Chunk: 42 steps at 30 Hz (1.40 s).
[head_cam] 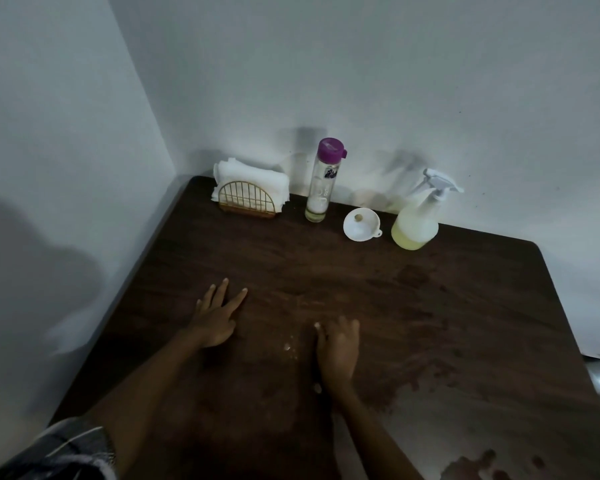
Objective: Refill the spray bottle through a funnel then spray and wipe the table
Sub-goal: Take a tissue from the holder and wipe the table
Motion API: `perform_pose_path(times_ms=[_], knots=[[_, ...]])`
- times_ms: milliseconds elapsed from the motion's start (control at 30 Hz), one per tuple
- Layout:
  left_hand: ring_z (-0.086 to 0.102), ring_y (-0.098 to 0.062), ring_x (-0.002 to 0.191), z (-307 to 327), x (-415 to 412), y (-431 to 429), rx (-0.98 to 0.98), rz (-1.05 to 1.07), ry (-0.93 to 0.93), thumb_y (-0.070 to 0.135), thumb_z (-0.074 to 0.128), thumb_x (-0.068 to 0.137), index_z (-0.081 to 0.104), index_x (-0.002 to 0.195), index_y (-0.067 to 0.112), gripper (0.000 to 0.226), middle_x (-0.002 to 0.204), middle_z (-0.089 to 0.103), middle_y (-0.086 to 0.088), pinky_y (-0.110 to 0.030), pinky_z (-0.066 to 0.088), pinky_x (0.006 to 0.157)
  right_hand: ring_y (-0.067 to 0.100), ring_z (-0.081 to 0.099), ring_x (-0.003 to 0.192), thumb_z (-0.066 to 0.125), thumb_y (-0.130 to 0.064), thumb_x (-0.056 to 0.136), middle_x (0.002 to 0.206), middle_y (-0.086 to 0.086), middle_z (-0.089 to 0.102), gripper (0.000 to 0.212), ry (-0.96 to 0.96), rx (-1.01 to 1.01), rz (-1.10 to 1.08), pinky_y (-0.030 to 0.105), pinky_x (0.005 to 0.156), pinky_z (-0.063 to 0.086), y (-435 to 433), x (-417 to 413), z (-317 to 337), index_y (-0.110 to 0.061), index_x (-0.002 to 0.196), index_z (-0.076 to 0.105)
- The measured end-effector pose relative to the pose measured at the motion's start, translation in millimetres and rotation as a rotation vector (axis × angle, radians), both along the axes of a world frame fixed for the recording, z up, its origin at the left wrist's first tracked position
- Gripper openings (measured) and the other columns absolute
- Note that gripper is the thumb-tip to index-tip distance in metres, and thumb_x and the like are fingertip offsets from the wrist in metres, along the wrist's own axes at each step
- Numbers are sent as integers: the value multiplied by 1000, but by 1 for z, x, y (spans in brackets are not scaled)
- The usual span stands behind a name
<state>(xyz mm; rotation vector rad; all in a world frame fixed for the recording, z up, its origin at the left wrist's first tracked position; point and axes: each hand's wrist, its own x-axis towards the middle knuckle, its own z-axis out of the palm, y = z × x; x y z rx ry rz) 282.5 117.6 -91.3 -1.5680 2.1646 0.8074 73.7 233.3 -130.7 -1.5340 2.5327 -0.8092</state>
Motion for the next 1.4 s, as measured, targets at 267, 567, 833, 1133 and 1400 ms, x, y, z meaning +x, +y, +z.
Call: perform_pose_path(times_ms=[267,567,833,1133,1400], knots=[[-20,-29,143,2,0,-1,14,14,4,16,40,91,-3,146,38,73,154,-25,-4,-49,-2,116,33,55,75,63,-15,75,79,7,65,8,-102,32,5,38,63,47,-13,-1,14,-13,70,69],[-20,-29,143,3,-1,0,18,6,-5,17,40,92,-4,146,37,72,154,-25,-4,-49,-2,116,16,57,71,71,-25,70,74,-5,62,7,183,99,539,25,62,46,10,46,18,-23,64,67],[-19,-29,143,1,-1,0,8,8,-17,20,40,94,-4,146,38,70,155,-24,-4,-50,-2,116,33,53,62,50,-12,73,70,12,60,18,193,3,-3,35,54,42,34,-66,13,-8,66,66],[-18,-29,143,2,-2,1,3,12,-20,19,40,94,-3,146,38,70,155,-23,-4,-50,-1,116,19,49,72,59,-19,78,76,-2,58,7,209,23,470,31,62,28,70,11,1,-18,76,65],[-18,-29,143,1,-1,2,-8,15,-10,19,40,94,-3,147,37,70,155,-22,-5,-51,-1,116,28,55,66,66,0,70,75,9,63,13,145,72,12,37,57,45,100,-16,7,-8,79,71]])
